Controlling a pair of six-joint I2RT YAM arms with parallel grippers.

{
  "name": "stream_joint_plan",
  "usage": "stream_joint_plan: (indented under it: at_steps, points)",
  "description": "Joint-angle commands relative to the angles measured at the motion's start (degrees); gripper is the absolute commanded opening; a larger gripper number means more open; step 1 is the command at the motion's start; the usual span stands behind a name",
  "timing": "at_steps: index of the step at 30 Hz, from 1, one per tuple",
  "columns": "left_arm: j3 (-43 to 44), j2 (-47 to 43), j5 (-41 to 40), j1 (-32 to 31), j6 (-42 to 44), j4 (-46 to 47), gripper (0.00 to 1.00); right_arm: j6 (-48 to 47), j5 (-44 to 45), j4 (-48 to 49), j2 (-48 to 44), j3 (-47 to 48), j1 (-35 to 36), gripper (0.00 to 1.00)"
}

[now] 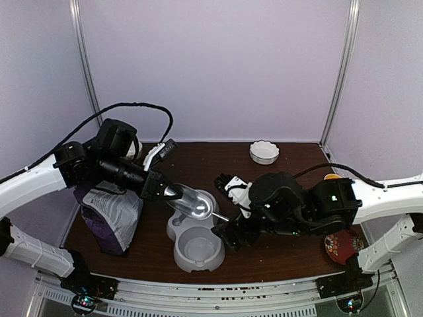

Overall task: Serve the pet food
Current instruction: Pass from the right arm to the left

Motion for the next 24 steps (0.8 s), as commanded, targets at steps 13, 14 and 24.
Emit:
stream_joint_plan:
  at_steps: [13,14,24]
  points:
    - [-1.4,-6.0,-3.6,0.1,0.6,8.6,0.0,14.6,-11.7,26.0,-17.0,-17.9,-6.2,1.0]
    - [-1.8,-6.4,-3.8,0.1,0.4,9.1,0.0,15.2,-12.5,27.7,-17.4,-18.9,-6.4,1.0]
    - [-2.6,-10.4,-3.0,0.1,-2.8,13.7,0.0,17.7,-19.7,42.1,-18.6,-23.2,-6.6,1.0]
